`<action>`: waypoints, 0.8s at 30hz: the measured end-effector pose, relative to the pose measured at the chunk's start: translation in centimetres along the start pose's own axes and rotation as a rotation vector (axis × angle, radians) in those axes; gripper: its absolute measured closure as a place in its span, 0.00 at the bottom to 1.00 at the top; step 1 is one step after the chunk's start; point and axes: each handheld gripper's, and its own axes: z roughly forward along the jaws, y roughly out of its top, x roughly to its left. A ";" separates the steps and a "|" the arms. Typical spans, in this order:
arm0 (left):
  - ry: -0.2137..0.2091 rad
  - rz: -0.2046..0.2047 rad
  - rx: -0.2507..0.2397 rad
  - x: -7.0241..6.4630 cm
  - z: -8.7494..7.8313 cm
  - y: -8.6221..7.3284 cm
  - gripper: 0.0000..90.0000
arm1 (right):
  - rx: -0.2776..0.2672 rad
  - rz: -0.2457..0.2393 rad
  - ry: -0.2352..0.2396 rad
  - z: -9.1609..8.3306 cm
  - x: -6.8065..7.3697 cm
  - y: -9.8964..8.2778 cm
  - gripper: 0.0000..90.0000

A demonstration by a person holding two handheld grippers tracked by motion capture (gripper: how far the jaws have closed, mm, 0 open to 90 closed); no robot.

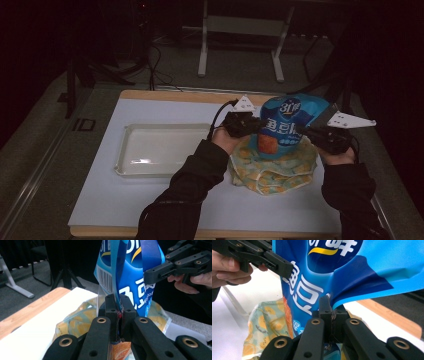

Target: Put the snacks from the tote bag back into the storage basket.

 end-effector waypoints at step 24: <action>0.023 0.008 -0.024 -0.7 -6.2 4.3 0.99 | -0.044 -0.068 0.009 -1.6 3.0 6.3 0.99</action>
